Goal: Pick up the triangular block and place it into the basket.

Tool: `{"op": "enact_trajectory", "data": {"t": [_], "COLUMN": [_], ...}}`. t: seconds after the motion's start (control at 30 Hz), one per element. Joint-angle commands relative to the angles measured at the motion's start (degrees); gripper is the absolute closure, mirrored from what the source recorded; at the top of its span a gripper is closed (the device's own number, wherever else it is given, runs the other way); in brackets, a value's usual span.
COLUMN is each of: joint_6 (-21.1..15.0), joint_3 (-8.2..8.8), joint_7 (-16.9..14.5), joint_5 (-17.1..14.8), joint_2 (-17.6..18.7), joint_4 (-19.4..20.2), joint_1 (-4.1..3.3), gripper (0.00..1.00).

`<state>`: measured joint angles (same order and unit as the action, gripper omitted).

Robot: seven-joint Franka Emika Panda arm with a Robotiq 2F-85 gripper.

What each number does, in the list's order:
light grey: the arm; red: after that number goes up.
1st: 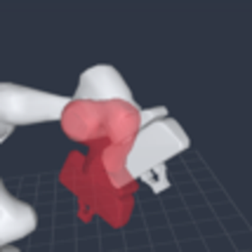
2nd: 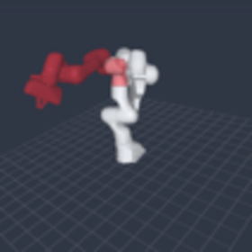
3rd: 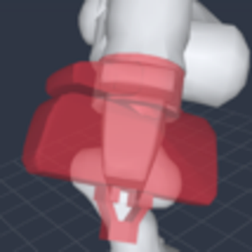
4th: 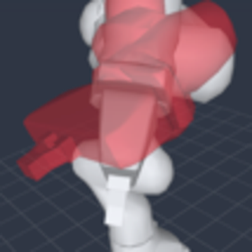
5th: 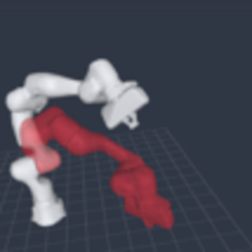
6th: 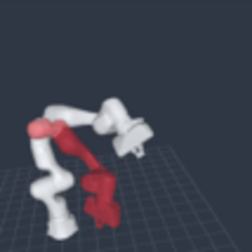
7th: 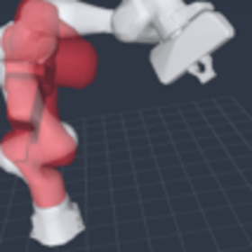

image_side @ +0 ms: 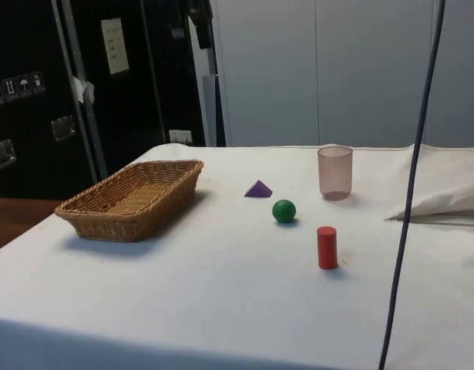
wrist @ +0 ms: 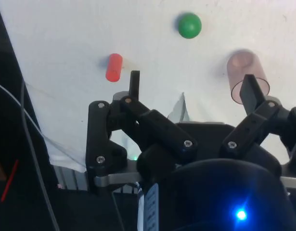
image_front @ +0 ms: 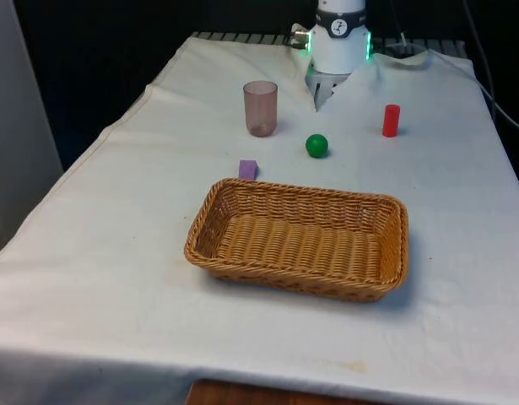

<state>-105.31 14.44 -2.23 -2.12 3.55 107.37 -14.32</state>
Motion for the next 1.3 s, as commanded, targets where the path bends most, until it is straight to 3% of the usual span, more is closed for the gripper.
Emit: {"op": "enact_trajectory", "data": {"t": [0.0, 0.03, 0.23, 0.27, 0.5, 0.53, 0.7, 0.83, 1.03, 1.13, 1.27], "joint_6": [-1.26, -0.34, -4.18, -3.32, -8.65, -7.39, -12.09, -12.61, -16.84, -17.07, -20.45], "joint_3": [-0.11, -0.06, -0.34, -0.29, -0.46, -0.46, -0.57, -0.69, -0.80, -0.63, 0.34], "joint_7": [0.29, 0.00, 0.74, 0.17, 1.43, 0.97, 1.09, 1.03, 0.63, 0.69, -0.40], "joint_5": [0.00, 0.00, 0.80, 0.17, 1.26, 0.97, 0.46, 0.52, -0.11, 0.17, 0.52], "joint_2": [-0.23, 0.06, -0.92, -0.29, -1.49, -1.43, -0.80, -0.46, 0.74, 1.09, 1.20], "joint_4": [0.97, 0.34, 4.41, 3.78, 9.00, 8.25, 11.52, 12.20, 14.90, 15.24, 17.30], "joint_1": [-0.11, 0.00, -0.11, 0.00, -0.06, 0.00, -0.11, 0.00, 0.06, 0.06, 0.34], "gripper": [0.00, 0.00, 0.00, 0.00, 0.00, 0.00, 0.00, 0.00, 0.00, 0.00, 0.00]}}
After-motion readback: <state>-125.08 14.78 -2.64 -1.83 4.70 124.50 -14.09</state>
